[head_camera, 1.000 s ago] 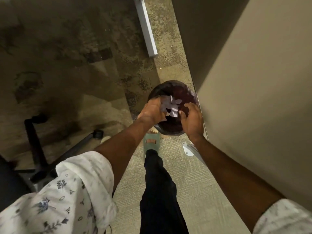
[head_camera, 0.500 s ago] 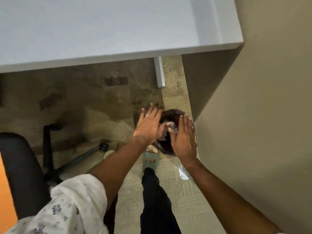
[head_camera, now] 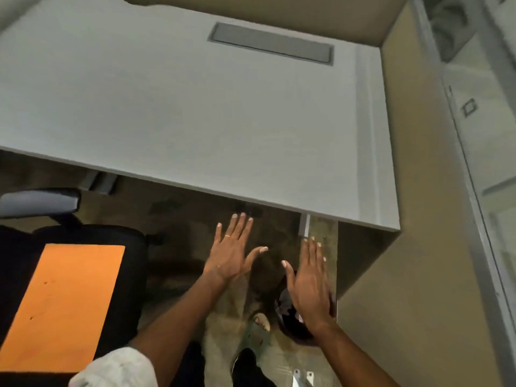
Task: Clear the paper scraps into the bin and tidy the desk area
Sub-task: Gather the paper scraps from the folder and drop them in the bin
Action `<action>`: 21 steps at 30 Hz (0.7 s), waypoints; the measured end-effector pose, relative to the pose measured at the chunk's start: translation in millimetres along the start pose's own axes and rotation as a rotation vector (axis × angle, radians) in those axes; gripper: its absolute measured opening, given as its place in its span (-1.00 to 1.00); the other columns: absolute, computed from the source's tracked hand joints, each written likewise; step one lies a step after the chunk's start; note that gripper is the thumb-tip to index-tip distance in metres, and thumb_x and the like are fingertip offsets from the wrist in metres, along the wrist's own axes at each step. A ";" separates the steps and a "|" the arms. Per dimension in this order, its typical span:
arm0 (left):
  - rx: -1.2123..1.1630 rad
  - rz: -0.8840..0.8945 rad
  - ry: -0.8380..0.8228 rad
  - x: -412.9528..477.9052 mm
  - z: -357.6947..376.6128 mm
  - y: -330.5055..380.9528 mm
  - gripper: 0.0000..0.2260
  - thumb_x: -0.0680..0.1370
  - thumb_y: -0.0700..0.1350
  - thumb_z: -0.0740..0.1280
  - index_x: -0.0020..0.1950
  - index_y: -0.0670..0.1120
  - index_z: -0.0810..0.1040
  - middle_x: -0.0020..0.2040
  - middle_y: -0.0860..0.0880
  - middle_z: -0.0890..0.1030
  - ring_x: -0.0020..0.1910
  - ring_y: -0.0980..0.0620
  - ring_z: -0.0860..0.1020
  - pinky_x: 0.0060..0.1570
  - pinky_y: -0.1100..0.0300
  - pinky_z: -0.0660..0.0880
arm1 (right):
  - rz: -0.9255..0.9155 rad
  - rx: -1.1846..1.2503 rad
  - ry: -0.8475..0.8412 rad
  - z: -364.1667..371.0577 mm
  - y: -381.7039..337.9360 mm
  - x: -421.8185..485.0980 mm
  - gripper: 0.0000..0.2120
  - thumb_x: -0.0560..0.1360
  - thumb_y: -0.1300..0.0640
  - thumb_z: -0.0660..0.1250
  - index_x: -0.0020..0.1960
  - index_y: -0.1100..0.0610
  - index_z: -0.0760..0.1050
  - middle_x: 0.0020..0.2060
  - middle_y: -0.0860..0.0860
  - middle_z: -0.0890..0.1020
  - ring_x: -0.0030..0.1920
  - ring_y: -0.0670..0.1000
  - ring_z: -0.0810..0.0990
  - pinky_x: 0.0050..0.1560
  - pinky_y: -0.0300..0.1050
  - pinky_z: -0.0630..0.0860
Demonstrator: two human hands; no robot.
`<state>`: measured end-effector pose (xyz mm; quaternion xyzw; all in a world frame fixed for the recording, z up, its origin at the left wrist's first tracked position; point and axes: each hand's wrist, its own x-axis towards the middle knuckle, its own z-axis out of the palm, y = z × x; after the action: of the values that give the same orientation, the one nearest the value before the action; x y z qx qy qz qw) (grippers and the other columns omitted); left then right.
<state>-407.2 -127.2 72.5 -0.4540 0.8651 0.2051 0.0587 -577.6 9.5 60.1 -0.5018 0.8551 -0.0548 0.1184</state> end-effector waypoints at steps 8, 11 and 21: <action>-0.072 -0.244 0.183 -66.0 -65.4 -83.1 -0.24 0.59 0.43 -0.14 0.65 0.01 -0.12 0.66 0.01 -0.14 0.62 0.00 -0.23 0.58 -0.18 -0.15 | -0.238 0.007 -0.018 -27.4 -110.7 14.2 -0.24 0.59 -0.34 -0.17 0.63 0.12 -0.06 0.62 0.05 -0.05 0.61 0.06 -0.13 0.57 0.13 0.11; -0.092 -0.338 0.230 -95.3 -78.3 -134.7 -0.24 0.59 0.43 -0.13 0.66 0.00 -0.11 0.66 -0.01 -0.11 0.63 0.00 -0.21 0.58 -0.20 -0.13 | -0.343 -0.005 -0.031 -22.0 -171.1 12.6 -0.25 0.61 -0.34 -0.16 0.62 0.12 -0.09 0.62 0.05 -0.06 0.61 0.06 -0.13 0.58 0.12 0.06; -0.150 -0.774 0.271 -230.2 -74.4 -296.0 -0.22 0.59 0.42 -0.13 0.65 -0.04 -0.13 0.67 -0.05 -0.08 0.64 -0.06 -0.15 0.56 -0.22 -0.14 | -0.761 0.005 -0.169 21.4 -344.9 -40.7 -0.26 0.62 -0.27 0.07 0.61 0.19 0.04 0.61 0.11 0.06 0.61 0.12 0.02 0.55 0.12 0.18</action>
<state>-27.5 -131.3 117.1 -0.7716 0.6131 0.1688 -0.0164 -261.5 -123.7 118.7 -0.7855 0.5951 -0.0551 0.1609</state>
